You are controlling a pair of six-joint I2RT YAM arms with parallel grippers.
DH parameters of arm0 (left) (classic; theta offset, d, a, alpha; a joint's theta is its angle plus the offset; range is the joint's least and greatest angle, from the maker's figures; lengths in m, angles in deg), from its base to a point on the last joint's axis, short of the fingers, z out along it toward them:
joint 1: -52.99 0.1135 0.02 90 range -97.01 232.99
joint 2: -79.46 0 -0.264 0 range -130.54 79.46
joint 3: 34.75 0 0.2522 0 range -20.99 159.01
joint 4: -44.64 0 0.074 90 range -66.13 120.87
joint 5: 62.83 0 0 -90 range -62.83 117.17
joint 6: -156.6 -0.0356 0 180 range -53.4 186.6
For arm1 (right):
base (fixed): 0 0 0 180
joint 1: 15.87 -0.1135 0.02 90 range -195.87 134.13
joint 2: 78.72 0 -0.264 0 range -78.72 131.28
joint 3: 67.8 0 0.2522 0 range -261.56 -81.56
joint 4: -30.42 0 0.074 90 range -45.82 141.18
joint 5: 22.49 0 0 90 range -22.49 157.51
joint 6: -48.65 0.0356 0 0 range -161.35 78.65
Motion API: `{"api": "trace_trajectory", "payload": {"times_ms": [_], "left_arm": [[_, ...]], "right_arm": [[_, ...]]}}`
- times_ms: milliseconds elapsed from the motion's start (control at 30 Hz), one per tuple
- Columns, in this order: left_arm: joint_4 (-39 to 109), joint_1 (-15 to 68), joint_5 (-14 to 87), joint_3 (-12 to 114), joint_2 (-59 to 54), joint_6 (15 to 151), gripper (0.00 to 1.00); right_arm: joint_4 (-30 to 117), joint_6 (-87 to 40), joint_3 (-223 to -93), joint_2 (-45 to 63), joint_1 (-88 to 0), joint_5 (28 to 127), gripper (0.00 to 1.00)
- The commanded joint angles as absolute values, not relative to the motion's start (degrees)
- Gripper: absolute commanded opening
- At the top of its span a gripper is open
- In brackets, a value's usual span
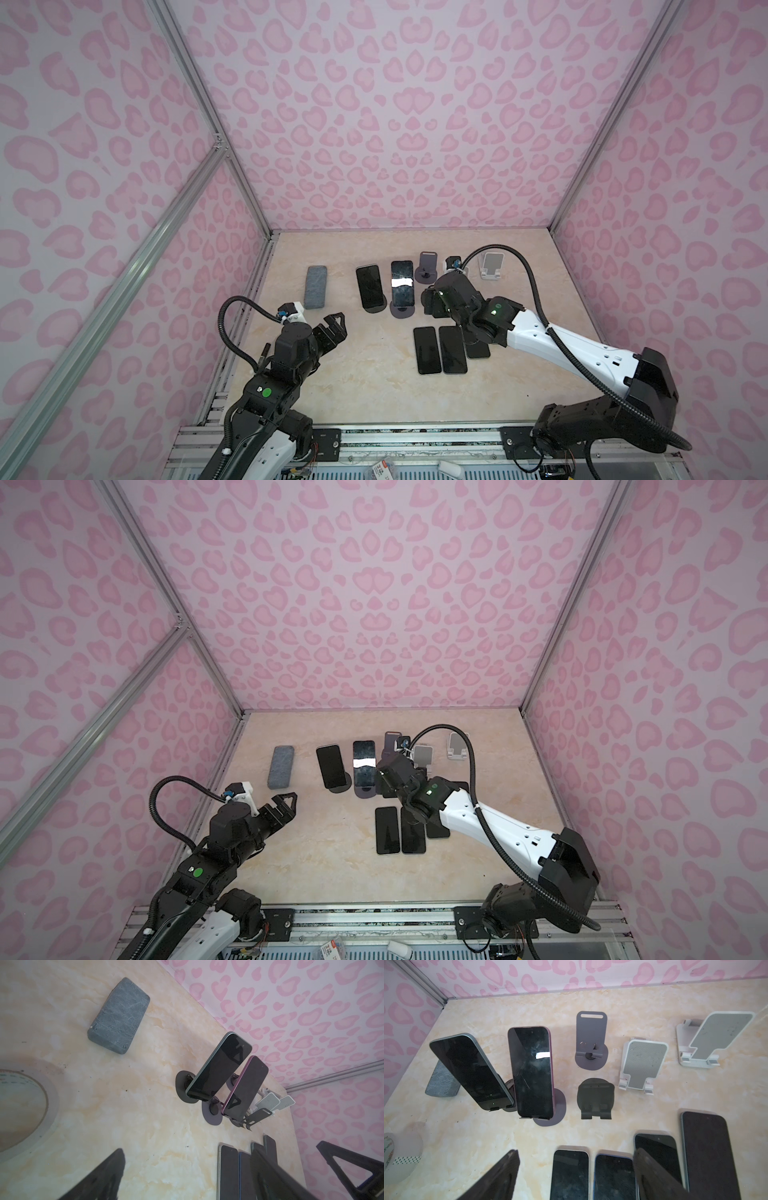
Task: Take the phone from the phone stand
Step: 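Swing the right gripper toward the purple-edged phone on a far dark stand, then lower the right gripper and close it on the purple-edged phone's top edge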
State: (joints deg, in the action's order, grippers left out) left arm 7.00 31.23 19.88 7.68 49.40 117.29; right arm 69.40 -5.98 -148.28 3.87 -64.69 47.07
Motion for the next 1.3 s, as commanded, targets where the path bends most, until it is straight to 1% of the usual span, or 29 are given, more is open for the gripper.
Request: {"api": "trace_trajectory", "payload": {"times_ms": [0,133,233,433,533,633,933,1133,1267], "left_arm": [[8.9,31.3,20.3,5.7,50.5,121.0,0.97],[7.9,31.2,21.0,4.1,52.1,121.5,0.97],[7.4,31.3,21.7,3.3,54.3,121.2,0.97],[5.9,31.2,20.4,3.2,58.3,118.9,0.98],[5.6,31.3,20.0,3.8,59.0,117.7,0.99],[5.3,31.3,20.0,4.2,58.9,117.0,0.99],[5.5,31.2,20.5,4.6,58.6,116.1,1.00],[5.3,31.3,20.4,4.7,58.6,115.7,1.00],[5.4,31.3,20.4,4.4,58.6,115.7,1.00]], "right_arm": [[70.3,-5.5,-151.5,7.9,-64.9,44.3,0.90],[69.0,-6.9,-156.7,14.8,-64.9,42.5,0.96],[69.7,-7.6,-162.3,19.9,-64.8,41.5,0.97],[72.1,-7.2,-173.4,29.7,-64.1,42.3,0.98],[74.8,-6.1,-178.4,33.9,-63.8,40.4,0.98],[76.1,-6.1,-182.4,37.0,-63.0,40.7,0.98],[77.4,-5.9,-188.6,42.3,-62.0,44.3,0.98],[76.3,-6.3,-189.5,43.3,-61.7,46.8,0.98],[76.8,-5.4,-189.8,44.1,-61.6,46.1,0.98]]}}
